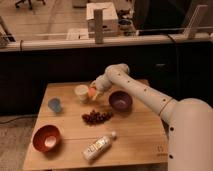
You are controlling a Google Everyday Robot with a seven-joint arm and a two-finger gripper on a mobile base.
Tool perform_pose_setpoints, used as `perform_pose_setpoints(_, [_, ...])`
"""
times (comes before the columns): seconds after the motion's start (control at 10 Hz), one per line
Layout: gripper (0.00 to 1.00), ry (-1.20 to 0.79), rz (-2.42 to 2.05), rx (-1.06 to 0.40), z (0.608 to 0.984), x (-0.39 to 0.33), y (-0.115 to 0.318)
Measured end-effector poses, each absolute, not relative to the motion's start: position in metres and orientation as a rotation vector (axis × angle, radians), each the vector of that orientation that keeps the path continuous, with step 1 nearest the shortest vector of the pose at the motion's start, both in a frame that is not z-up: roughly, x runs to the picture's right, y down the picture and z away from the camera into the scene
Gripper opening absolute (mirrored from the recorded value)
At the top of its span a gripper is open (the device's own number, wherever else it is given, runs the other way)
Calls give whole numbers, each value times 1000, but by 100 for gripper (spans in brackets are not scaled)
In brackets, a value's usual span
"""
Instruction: Place apple in paper cup
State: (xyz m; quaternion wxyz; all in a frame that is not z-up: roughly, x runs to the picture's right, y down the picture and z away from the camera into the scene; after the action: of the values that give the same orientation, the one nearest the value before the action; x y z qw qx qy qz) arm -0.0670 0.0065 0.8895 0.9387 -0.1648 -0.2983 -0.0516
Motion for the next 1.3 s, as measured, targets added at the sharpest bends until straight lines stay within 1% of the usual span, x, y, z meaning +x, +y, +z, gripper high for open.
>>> perform_pose_setpoints(0.4, [23,-612,-134,-305,881,-69,-9])
perform_pose_setpoints(1.3, [23,-664,-267,-257,872,-111,-47])
